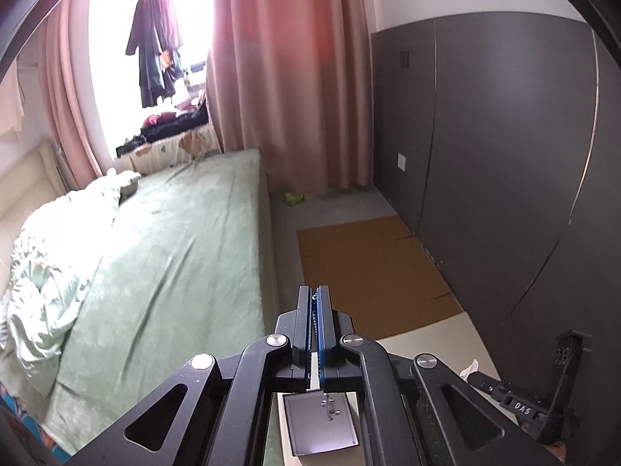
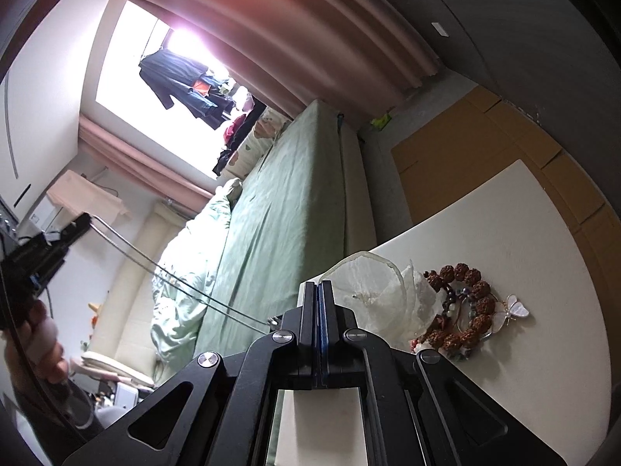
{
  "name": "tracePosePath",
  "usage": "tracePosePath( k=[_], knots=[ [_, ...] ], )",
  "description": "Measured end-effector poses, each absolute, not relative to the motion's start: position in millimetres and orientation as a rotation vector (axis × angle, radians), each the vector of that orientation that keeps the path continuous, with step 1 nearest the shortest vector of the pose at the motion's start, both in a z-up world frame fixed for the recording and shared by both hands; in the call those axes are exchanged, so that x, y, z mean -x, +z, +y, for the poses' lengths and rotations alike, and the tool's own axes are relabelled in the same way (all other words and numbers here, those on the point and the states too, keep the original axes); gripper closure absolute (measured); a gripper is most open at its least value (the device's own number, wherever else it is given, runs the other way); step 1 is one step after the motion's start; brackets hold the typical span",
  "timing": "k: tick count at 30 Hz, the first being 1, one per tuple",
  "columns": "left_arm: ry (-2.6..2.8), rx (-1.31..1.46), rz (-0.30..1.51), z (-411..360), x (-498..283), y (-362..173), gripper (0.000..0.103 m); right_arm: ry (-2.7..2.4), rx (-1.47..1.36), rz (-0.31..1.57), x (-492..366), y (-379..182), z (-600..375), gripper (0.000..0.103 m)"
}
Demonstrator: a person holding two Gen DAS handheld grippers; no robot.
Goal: Organize jewelry
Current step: 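Lower the chain into the black box and open the left tool while the right tool drops the bag in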
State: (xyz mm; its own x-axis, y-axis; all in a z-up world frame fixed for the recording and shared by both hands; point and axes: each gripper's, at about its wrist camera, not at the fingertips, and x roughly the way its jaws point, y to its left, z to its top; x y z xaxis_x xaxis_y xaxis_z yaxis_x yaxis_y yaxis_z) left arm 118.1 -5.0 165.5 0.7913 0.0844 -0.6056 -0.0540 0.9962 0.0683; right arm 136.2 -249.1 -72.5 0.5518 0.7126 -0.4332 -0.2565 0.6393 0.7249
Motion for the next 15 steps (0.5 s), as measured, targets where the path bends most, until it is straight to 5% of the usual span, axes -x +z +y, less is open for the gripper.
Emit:
tracePosePath(
  k=[15],
  knots=[
    [0.06,0.06,0.814,12.1,-140.4,65.9,0.103,0.648,-0.621,0.811,-135.7,-71.5,-231.4,0.1]
  ],
)
